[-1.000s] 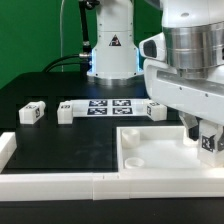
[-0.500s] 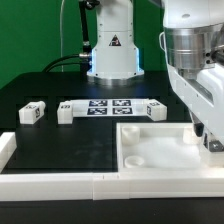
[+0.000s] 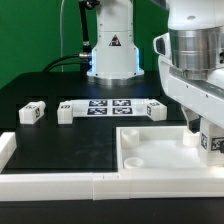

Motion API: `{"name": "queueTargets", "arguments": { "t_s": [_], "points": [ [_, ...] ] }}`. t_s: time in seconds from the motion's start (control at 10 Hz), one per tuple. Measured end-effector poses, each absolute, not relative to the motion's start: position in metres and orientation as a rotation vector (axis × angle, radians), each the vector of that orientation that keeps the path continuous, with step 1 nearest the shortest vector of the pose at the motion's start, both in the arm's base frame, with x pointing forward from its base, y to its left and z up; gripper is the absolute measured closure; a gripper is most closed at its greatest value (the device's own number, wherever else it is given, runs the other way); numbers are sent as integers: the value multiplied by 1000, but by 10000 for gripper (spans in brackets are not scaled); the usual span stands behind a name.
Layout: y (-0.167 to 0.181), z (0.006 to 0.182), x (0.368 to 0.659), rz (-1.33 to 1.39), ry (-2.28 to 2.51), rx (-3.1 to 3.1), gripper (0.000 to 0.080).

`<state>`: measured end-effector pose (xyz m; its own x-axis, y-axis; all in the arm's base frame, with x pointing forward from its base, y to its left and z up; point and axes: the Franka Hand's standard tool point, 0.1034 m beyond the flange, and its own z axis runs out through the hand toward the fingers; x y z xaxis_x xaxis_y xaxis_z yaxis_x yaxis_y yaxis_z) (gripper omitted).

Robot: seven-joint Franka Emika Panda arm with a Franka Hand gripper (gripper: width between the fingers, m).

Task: Assemble one leg

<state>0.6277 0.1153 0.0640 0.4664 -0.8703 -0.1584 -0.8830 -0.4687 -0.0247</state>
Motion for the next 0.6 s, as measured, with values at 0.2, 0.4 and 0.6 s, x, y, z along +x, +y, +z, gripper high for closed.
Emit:
{"name": "queueTargets", "arguments": {
  "t_s": [0.2, 0.4, 0.6],
  "points": [
    [119, 65, 622, 169, 1240, -2755, 150],
    [120, 63, 620, 151, 896, -2875, 150],
    [127, 64, 618, 133, 530, -2953, 150]
  ]
}}
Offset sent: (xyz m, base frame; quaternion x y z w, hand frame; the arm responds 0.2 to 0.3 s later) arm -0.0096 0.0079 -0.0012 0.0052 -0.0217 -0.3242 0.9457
